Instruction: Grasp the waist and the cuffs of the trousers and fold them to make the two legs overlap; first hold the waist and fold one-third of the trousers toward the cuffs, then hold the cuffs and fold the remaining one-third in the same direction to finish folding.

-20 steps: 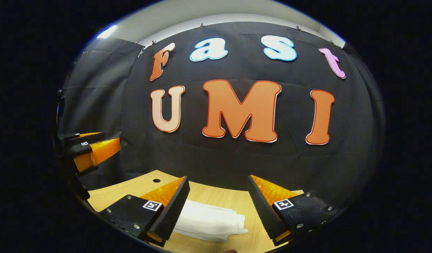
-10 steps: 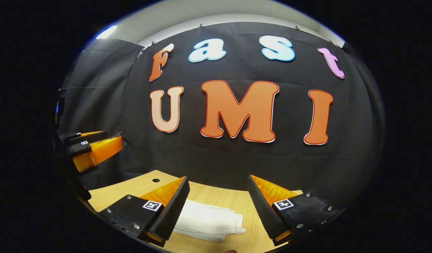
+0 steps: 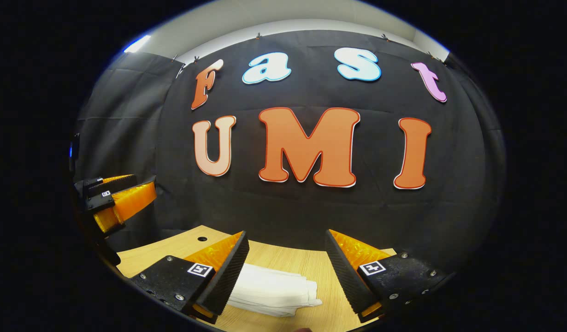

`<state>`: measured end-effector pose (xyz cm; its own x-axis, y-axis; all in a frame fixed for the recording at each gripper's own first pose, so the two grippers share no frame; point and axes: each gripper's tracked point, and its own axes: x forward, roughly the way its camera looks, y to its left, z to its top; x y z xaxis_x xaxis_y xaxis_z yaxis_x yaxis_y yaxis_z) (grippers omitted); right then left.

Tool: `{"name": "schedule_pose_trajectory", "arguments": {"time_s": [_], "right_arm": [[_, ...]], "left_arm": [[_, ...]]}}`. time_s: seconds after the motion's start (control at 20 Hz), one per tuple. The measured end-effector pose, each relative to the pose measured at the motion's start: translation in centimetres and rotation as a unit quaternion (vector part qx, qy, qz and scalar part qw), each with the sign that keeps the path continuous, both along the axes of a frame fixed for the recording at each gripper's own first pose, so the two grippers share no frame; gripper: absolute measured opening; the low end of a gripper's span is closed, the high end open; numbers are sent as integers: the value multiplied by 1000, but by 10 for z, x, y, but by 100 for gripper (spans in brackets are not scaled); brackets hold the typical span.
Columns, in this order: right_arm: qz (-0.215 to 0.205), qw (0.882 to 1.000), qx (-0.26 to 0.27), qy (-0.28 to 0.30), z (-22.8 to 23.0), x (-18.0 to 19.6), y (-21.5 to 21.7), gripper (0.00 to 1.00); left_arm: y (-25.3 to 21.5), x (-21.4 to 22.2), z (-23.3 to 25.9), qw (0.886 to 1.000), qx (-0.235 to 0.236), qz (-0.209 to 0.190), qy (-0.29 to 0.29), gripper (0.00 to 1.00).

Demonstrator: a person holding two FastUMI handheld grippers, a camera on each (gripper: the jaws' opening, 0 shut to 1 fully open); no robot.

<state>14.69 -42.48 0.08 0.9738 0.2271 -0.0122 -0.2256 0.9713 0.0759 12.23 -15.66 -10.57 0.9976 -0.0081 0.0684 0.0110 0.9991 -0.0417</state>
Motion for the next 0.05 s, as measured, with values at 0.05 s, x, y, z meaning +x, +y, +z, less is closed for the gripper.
{"name": "schedule_pose_trajectory", "arguments": {"time_s": [0.05], "right_arm": [[-6, 1000, 1, -6, 5, -2, 1, 100]], "left_arm": [[2, 0, -1, 1000, -1, -5, 0, 95]]}}
